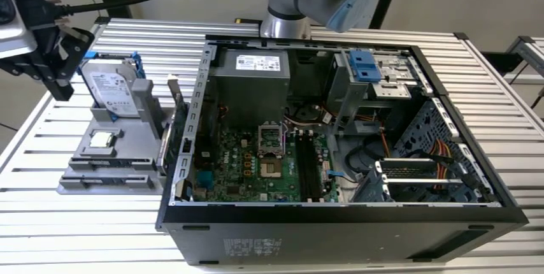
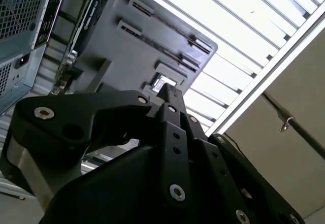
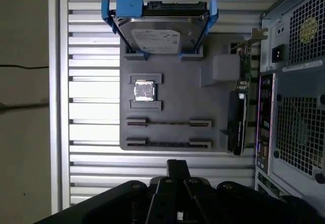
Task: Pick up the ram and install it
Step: 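Pick up the ram and move it above insertion slot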
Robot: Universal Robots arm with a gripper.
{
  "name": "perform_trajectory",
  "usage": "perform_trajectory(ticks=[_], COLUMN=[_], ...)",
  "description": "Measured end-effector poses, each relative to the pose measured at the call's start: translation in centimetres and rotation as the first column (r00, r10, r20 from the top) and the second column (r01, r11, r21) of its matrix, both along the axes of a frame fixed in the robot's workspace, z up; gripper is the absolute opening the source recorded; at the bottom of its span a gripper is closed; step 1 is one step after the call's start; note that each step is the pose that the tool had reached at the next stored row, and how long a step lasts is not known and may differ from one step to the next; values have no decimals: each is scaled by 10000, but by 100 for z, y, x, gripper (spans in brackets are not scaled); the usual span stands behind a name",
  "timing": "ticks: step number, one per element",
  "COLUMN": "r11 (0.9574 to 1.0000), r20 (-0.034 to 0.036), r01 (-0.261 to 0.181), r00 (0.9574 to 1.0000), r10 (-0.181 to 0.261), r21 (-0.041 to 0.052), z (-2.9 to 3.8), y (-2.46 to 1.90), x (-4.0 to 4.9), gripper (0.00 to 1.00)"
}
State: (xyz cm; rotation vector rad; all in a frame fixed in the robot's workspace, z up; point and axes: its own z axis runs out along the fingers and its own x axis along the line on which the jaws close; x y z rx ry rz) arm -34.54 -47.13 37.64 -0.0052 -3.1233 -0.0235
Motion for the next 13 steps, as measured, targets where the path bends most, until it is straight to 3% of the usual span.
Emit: perform_trajectory(ticks=[8,13], r11=[10000,10000], r20=[-1,0], r01=[0,3], r00=[10000,10000], r10=[0,-3], r21=[0,0], z=[-5,-14], y=[-82,-97], x=[0,0], gripper=[0,0])
